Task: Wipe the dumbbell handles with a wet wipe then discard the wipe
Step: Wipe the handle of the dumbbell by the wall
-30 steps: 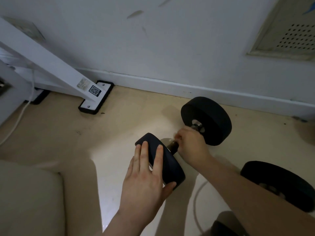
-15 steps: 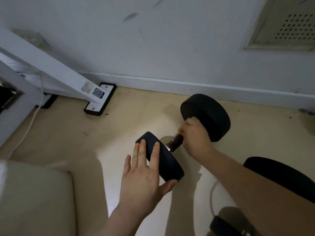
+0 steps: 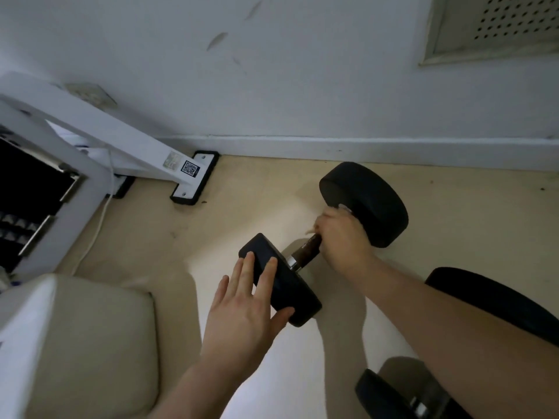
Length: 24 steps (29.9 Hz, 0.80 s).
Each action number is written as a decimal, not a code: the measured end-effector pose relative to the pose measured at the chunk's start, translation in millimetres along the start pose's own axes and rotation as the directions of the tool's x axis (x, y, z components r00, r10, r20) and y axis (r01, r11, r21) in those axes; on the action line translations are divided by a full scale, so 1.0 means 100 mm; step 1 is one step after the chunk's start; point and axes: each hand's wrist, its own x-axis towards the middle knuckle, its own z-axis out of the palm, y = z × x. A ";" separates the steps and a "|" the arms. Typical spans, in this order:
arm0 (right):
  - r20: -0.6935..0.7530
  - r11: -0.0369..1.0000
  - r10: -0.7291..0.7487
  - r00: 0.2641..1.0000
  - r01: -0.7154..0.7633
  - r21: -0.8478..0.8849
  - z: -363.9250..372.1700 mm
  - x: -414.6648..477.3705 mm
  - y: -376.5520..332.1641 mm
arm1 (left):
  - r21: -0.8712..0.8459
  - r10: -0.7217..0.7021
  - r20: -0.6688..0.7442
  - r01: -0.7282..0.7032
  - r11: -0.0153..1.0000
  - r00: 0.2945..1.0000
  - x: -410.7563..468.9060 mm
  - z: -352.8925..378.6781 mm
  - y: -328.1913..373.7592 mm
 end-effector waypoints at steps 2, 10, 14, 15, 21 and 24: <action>0.019 0.995 -0.091 0.996 0.091 0.028 0.06 -0.15 -0.17 | 0.055 0.009 0.033 -0.011 0.998 0.999 -0.02 -0.02 -0.04; -0.029 0.985 0.050 0.998 -0.045 0.166 0.01 -0.11 -0.08 | 0.150 0.053 0.302 -0.102 0.983 0.952 0.12 -0.44 -0.05; -0.082 0.977 0.060 0.995 -0.041 0.208 0.19 -0.10 -0.22 | 0.088 0.055 0.245 -0.079 0.993 0.968 0.25 -0.29 -0.24; -0.067 0.976 0.018 0.998 -0.003 0.219 0.27 -0.11 -0.30 | 0.051 0.052 0.226 -0.065 0.997 0.973 0.29 -0.24 -0.30; -0.239 0.984 0.115 0.964 -0.078 0.159 0.25 0.32 -0.10 | -0.332 -0.019 0.127 0.061 0.941 0.992 0.66 -0.09 -0.60; -0.188 0.990 0.054 0.981 -0.028 0.139 0.33 0.32 -0.29 | -0.376 -0.030 0.027 0.038 0.926 0.999 0.80 -0.02 -0.70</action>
